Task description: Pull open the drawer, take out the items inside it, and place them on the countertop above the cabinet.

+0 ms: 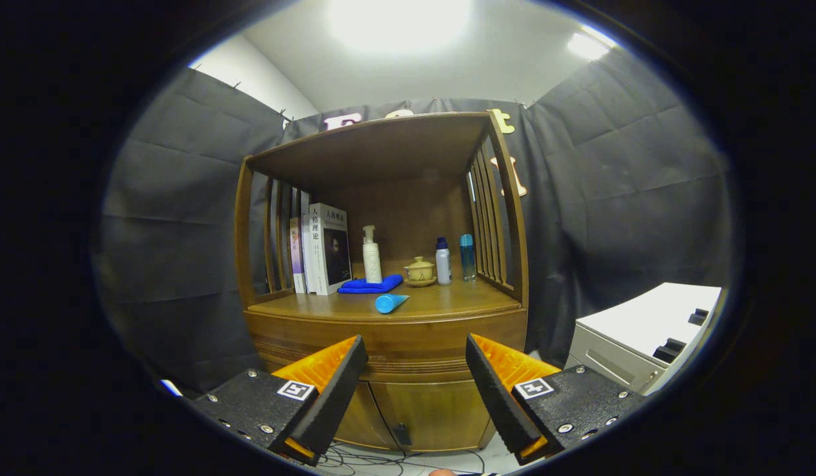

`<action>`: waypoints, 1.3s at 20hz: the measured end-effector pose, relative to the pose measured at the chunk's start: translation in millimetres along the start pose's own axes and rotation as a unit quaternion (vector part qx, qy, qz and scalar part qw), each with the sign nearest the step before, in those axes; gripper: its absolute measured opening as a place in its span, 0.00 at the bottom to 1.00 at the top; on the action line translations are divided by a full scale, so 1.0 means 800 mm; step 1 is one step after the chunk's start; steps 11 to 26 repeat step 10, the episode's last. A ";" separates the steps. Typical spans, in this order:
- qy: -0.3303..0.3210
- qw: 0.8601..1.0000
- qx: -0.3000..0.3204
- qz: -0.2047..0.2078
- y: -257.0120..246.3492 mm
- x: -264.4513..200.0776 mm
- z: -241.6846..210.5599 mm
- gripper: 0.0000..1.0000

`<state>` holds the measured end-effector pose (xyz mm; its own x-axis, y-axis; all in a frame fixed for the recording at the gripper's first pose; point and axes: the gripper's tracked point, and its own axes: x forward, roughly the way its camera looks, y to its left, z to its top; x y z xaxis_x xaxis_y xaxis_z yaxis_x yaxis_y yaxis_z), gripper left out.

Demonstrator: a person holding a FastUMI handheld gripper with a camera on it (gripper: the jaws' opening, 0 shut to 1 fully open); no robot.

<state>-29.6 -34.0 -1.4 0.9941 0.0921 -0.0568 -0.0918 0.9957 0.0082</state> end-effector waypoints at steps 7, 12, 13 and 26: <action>0.013 1.000 -0.004 -0.003 0.000 0.001 -0.013 0.94; 0.017 1.000 -0.005 0.001 0.004 0.001 -0.015 0.94; 0.017 1.000 -0.005 0.001 0.004 0.001 -0.015 0.94; 0.017 1.000 -0.005 0.001 0.004 0.001 -0.015 0.94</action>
